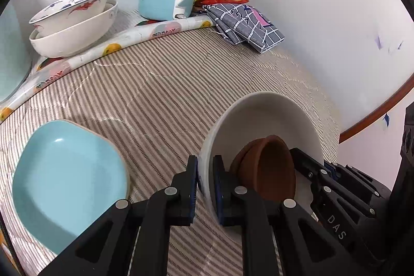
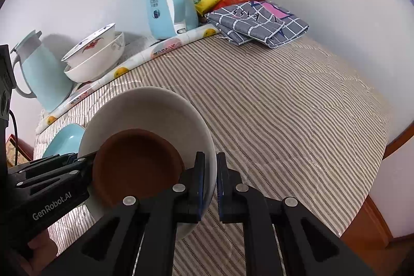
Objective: Organize plates and bowls
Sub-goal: 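Lift the white bowl with both tools and carry it over the teal plate stack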
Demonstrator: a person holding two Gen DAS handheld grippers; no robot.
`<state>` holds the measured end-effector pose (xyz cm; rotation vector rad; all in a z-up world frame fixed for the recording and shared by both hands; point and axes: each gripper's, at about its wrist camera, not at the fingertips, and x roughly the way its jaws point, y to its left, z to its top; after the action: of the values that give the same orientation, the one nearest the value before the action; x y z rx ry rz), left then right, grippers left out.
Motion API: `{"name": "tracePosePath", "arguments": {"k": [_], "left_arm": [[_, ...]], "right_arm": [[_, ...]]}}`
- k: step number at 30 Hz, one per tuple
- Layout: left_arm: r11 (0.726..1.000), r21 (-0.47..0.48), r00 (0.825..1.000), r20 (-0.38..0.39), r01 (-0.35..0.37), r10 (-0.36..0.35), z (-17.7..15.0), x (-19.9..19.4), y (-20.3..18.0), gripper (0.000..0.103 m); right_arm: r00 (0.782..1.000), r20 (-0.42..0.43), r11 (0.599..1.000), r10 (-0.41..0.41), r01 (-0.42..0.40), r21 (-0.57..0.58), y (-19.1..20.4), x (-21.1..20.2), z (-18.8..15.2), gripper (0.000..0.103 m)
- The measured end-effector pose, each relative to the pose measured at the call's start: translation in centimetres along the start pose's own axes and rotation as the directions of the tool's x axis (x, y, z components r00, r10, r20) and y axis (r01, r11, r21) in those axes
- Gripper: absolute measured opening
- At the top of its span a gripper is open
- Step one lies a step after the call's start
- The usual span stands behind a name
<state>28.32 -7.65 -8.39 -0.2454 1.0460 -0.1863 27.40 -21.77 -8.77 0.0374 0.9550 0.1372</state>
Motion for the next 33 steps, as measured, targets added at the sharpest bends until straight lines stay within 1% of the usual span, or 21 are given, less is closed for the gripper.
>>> {"name": "tracePosePath", "arguments": {"k": [21, 33], "left_arm": [[0.998, -0.054, 0.999, 0.038, -0.025, 0.027, -1.5, -3.6, 3.7, 0.012], [0.994, -0.093, 0.996, 0.066, -0.060, 0.066, -1.5, -5.7, 7.0, 0.012]], "right_arm": [[0.999, 0.012, 0.998, 0.049, -0.049, -0.049, 4.0, -1.4, -0.6, 0.008], [0.996, 0.019, 0.992, 0.087, -0.084, -0.096, 7.9, -1.5, 0.0, 0.008]]}}
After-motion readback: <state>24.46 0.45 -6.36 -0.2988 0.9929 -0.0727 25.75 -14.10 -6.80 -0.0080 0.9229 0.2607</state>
